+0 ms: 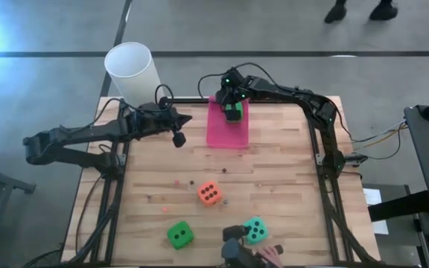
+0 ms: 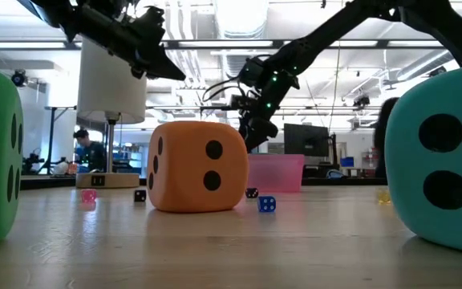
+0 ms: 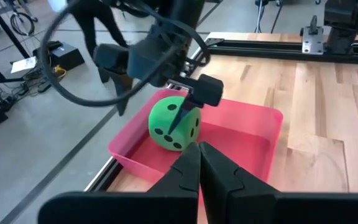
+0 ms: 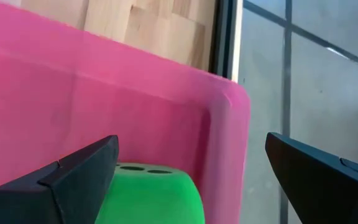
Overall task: Pick & Place Dice
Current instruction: Put the right big green dice into the red container
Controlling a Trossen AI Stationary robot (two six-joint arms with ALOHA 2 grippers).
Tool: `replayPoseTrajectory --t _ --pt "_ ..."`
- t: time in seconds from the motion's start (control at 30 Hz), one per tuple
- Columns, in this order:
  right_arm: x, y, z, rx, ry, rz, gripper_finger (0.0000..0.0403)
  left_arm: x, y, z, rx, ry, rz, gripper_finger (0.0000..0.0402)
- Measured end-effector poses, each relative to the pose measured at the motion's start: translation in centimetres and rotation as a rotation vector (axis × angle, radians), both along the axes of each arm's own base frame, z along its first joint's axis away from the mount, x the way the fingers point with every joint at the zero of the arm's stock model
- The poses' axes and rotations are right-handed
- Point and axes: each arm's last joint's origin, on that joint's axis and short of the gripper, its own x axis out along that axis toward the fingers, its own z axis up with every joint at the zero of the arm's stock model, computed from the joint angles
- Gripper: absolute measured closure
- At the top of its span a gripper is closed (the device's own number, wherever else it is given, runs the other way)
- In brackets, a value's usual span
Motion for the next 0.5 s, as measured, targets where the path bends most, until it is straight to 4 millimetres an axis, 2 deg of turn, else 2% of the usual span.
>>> replayPoseTrajectory --t 0.5 --pt "-0.69 -0.87 -0.25 -0.143 0.100 -0.121 0.0003 0.00 -0.01 0.00 0.001 0.000 -0.001 0.0396"
